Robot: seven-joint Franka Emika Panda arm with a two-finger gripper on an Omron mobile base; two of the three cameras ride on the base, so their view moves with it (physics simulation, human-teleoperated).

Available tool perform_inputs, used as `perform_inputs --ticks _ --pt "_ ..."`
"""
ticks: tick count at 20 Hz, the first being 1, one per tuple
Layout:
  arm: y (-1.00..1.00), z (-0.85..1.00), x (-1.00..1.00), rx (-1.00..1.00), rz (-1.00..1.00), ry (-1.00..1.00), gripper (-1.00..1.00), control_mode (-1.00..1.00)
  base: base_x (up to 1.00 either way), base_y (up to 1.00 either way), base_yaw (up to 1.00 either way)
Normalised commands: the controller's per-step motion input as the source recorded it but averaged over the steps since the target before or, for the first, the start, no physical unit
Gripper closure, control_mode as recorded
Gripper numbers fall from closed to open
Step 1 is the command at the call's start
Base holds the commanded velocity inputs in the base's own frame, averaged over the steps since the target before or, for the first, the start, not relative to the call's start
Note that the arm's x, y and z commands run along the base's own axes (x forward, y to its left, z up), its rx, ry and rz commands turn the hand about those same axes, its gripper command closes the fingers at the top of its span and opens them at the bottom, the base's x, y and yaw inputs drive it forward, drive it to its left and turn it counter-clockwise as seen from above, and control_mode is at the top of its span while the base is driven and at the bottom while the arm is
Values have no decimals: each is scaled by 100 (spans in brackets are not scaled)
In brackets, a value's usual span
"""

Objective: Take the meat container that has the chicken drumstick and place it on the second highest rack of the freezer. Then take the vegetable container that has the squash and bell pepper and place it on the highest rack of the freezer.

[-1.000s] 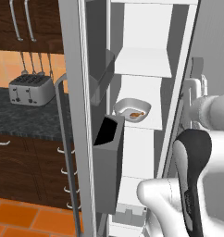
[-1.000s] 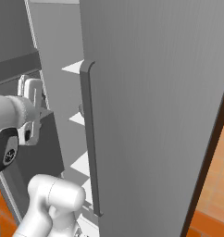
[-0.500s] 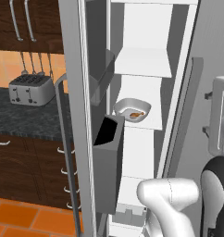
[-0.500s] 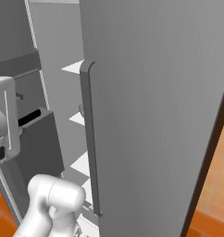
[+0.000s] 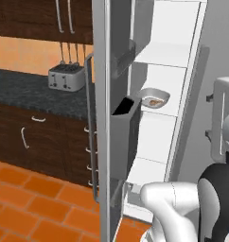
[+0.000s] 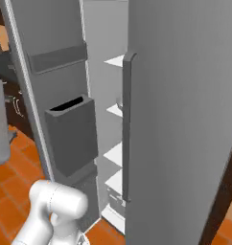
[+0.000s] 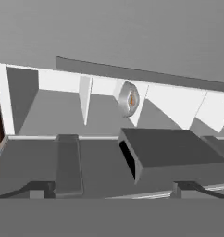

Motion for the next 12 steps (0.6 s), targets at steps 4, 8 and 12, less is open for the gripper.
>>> perform_inputs --ticks 4,8,12 --pt "0 0 0 0 0 0 -100 100 -19 -7 93" --pt "0 0 0 0 0 0 -100 100 -3 0 94" --pt "0 0 0 0 0 0 -100 100 -8 1 88"
